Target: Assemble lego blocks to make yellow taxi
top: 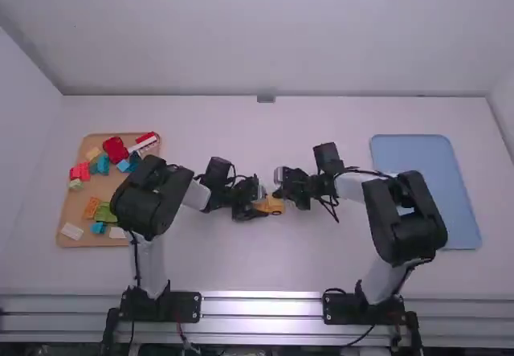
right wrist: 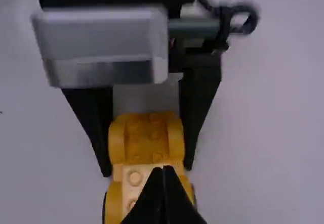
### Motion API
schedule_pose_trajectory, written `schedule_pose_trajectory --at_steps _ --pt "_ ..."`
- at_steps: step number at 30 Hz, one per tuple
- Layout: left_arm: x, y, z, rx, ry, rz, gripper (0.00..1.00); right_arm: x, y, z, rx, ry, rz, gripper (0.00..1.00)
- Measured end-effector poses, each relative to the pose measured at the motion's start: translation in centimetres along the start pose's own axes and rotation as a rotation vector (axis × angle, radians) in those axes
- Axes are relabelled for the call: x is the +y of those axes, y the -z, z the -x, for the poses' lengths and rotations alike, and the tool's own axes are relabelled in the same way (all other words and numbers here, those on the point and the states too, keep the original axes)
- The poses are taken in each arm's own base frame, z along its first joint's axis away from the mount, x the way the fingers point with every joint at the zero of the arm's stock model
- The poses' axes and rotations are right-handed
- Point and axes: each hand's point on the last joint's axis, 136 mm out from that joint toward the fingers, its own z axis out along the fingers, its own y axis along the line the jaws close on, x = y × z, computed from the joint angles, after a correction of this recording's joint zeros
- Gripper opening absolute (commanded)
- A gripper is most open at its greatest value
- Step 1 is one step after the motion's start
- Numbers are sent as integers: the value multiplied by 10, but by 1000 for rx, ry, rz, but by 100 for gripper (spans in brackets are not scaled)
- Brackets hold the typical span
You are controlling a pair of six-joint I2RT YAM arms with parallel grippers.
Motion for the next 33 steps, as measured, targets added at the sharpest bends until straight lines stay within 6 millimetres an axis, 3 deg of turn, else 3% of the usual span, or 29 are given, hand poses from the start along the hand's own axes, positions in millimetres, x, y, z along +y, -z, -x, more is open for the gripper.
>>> schedule_pose_trajectory --at_steps 6,13,19,20,21,22,23,24,25,28,29,33 --pt "0 0 0 -2 -5 -2 49 11 -7 -6 34 -58 37 0" --pt "0 0 0 0 -8 1 49 9 -8 -6 58 -69 17 0" --pt "1 0 0 -1 -4 2 49 9 0 3 -24 -32 27 0" --pt "1 0 0 -1 -3 2 50 9 3 5 -39 -27 27 4" --pt "1 0 0 -1 -3 2 52 6 11 11 -75 -17 19 16" --pt "0 0 0 -1 -3 2 54 1 22 19 -113 -2 -2 37" --pt "1 0 0 -1 -3 2 58 -5 35 28 -145 22 -32 70" --pt "1 0 0 -1 -3 2 61 -9 43 34 -159 36 -54 79" --pt "1 0 0 -1 -4 2 66 -14 51 39 -171 48 -82 99" --pt "1 0 1 -2 -4 3 94 -29 73 54 -174 59 -175 99" --pt "1 0 1 -3 -10 4 99 -32 77 56 -168 51 -194 99" --pt "6 0 5 -18 1 21 99 -48 86 60 -145 -23 -280 99"
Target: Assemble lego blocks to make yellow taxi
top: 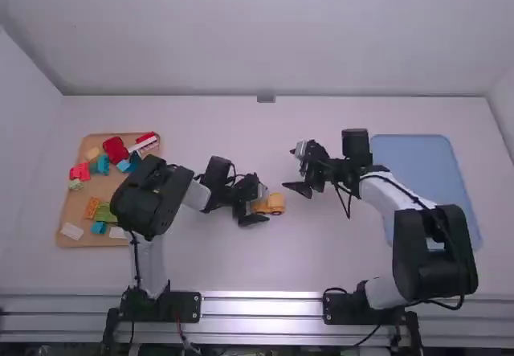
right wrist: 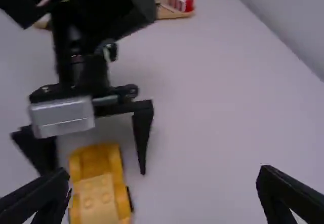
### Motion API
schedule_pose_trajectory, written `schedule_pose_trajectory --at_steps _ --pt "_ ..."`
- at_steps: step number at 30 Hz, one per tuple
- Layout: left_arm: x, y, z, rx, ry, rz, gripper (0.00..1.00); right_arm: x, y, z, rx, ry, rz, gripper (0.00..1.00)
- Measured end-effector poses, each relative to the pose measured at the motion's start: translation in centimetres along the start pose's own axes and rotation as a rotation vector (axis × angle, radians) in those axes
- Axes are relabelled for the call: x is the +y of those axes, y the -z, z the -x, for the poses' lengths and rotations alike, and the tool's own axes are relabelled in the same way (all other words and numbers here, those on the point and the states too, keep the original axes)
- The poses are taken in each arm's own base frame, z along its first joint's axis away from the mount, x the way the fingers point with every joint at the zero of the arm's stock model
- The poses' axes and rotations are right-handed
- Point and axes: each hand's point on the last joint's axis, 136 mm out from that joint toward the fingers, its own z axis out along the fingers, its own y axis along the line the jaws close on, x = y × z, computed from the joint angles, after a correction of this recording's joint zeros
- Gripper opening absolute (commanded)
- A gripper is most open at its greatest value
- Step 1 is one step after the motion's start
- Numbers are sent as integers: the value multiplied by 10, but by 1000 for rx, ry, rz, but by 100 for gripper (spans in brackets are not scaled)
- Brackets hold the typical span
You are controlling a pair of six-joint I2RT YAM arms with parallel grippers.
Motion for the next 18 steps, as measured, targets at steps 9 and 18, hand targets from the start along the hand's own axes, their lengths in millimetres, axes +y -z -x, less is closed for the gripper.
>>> schedule_pose_trajectory --at_steps 9,18 --pt "13 42 30 -2 112 63 99 -16 1 4 -2 -95 -70 99" --pt "17 126 74 98 139 274 99 -9 5 44 -145 -53 39 99"
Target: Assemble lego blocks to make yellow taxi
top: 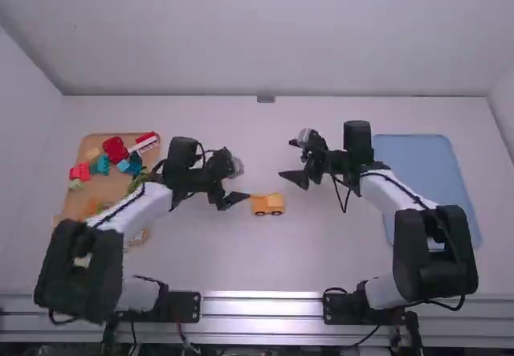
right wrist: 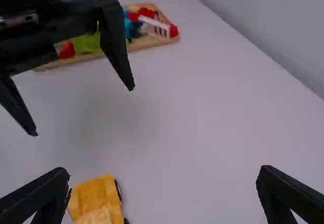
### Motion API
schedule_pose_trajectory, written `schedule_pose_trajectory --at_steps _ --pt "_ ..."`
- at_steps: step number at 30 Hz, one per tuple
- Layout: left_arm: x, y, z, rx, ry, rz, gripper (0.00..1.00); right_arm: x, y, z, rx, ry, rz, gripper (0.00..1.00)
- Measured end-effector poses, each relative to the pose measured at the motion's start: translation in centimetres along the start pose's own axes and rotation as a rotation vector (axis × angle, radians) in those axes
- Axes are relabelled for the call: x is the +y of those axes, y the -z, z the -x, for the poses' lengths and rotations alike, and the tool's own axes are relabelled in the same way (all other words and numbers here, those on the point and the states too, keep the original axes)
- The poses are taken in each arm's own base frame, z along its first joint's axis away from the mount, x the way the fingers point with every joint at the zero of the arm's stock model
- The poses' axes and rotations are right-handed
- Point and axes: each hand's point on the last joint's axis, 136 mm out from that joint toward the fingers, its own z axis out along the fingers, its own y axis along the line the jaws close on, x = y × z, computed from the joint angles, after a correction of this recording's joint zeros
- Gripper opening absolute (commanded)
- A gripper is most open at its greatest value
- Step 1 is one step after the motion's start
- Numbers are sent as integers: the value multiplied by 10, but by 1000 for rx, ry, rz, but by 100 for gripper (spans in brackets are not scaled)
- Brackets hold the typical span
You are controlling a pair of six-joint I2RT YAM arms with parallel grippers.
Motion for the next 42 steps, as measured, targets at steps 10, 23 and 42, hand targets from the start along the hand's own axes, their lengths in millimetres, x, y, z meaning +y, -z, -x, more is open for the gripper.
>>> schedule_pose_trajectory --at_steps 10,23,42 --pt "36 76 20 76 143 433 99 8 -11 103 -164 145 140 99" --pt "61 182 -27 117 748 1023 99 20 -33 148 -180 179 158 99" --pt "33 367 -57 213 1425 1563 99 4 -73 159 -198 112 268 99"
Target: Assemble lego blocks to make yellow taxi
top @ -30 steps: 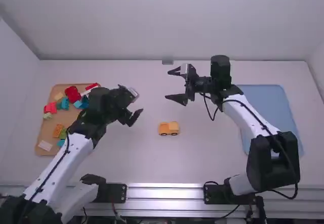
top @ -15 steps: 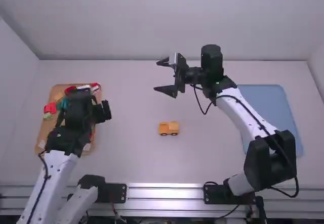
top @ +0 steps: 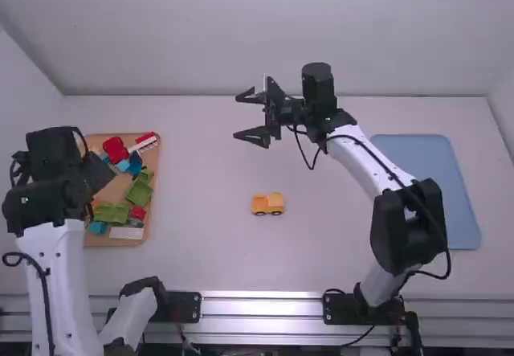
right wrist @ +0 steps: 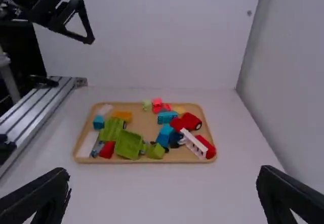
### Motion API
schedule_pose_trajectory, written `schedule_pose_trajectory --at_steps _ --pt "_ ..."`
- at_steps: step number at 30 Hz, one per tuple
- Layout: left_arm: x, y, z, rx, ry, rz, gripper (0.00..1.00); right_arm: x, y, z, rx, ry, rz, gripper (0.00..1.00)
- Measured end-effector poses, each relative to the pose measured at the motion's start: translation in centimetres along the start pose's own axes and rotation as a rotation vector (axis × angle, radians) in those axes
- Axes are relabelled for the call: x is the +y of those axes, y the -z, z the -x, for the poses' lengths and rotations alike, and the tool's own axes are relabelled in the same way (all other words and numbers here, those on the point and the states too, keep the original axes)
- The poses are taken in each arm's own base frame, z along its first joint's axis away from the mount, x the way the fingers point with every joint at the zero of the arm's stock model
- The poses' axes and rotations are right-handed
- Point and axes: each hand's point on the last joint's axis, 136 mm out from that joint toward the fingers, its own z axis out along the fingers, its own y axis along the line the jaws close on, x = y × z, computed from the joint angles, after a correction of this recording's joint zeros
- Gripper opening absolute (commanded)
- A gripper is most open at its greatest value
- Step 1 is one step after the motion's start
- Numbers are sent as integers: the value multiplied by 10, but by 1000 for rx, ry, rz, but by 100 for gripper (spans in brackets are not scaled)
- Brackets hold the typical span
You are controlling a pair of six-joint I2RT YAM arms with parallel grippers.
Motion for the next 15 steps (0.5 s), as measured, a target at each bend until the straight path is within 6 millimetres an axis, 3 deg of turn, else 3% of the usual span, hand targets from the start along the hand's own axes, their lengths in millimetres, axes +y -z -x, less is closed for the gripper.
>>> schedule_pose_trajectory --at_steps 9,12,15 --pt "-9 -17 23 -18 50 -25 99 8 -9 2 -4 22 27 99" --pt "-17 -28 29 31 33 -15 99 7 -8 2 -4 23 23 99" --pt "-40 -46 41 107 -17 -45 99 6 -7 2 -4 22 22 99"
